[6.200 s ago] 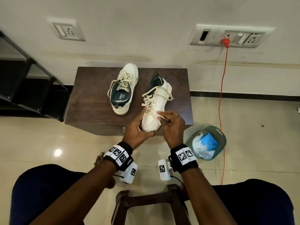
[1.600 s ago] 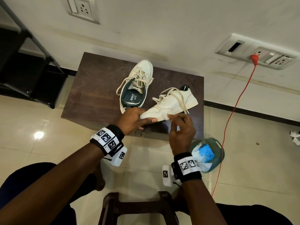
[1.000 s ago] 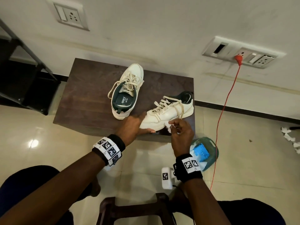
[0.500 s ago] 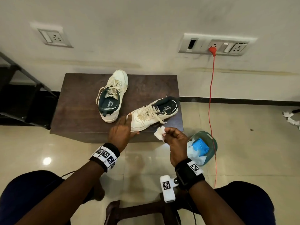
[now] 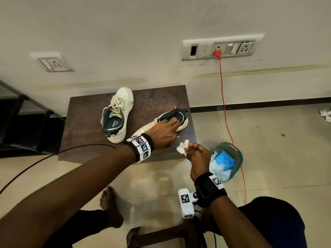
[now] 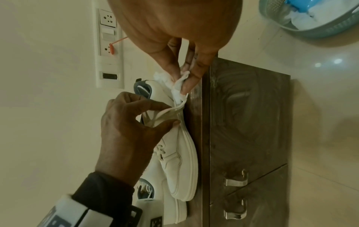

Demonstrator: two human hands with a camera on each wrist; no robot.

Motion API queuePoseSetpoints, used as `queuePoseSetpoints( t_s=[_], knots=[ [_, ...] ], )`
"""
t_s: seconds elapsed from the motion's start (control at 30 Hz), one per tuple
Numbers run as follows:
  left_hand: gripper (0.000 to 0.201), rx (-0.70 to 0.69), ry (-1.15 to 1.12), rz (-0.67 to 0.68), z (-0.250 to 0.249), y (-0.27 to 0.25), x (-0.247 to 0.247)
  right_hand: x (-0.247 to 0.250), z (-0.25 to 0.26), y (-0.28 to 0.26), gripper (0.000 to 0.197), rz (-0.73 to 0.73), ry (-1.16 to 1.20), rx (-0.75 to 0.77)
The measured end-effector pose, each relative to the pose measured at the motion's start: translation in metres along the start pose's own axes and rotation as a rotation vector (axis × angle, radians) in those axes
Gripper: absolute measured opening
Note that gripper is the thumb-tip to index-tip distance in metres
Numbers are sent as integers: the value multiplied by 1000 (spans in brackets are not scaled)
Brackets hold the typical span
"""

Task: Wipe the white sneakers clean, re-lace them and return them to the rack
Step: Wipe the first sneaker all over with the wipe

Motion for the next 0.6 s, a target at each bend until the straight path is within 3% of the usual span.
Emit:
queuePoseSetpoints(
  t_s=[0.1, 0.17, 0.27, 0.43, 0.6],
  knots=[
    [31, -44, 30, -4, -2, -1, -5, 1, -1, 0, 28, 28, -11, -17],
    [38, -8, -98, -76, 1, -7, -2, 1, -2, -1, 25, 28, -25, -21],
    [5, 133, -449, -206, 12, -14, 3, 3, 0, -1, 24, 27, -33, -23],
    [10, 417, -1139, -225, 36, -26, 2, 6, 3, -4, 27, 30, -24, -24],
    [8, 390, -1624, -84, 41, -35, -1, 8, 3, -7, 25, 49, -19, -50]
  ],
)
Point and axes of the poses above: each hand's wrist, its own y-axis towards the middle knuckle, its own x-axis out of the back of the hand, z = x × y, the point moved 2 cm from there along y, towards the middle knuckle, and after that the axes turned 8 degrees about z, right-handed, at the moved point
